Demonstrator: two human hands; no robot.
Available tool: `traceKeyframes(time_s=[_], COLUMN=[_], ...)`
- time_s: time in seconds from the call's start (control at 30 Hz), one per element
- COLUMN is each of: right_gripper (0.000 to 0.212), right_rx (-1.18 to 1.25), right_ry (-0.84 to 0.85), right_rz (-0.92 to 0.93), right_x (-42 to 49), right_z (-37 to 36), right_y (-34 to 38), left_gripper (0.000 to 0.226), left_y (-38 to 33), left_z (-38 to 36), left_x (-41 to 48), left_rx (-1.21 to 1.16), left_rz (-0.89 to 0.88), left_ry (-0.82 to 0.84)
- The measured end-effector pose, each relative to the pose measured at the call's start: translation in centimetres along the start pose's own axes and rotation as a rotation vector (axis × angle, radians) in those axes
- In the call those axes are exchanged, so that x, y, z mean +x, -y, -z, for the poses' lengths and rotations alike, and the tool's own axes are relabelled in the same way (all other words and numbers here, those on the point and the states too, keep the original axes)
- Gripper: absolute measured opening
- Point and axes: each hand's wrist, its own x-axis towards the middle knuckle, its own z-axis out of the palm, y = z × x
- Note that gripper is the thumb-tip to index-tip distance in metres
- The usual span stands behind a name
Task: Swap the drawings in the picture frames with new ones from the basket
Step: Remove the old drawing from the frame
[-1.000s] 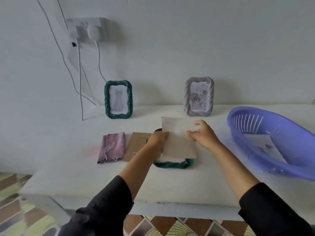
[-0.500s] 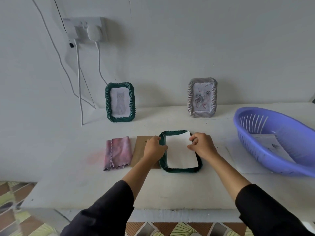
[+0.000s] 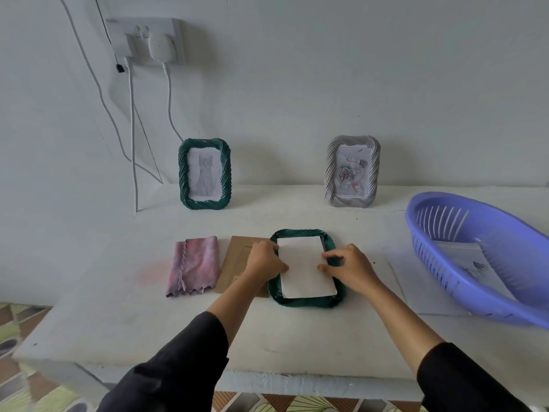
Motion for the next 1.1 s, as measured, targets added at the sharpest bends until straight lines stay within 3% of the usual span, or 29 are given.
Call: traceKeyframes(time_s=[1.1], right_gripper=[0.039], right_rx=[0.226], right_ry=[0.051], right_rz=[-0.002], right_x=[0.18], right_z=[0.71], right_y=[-1.14], left_gripper=[0.055], left_y=[0.29], left_z=[-0.10], left_x=[0.52], left_rx=[0.075], left_rz=[-0.025], left_ry=[0.070])
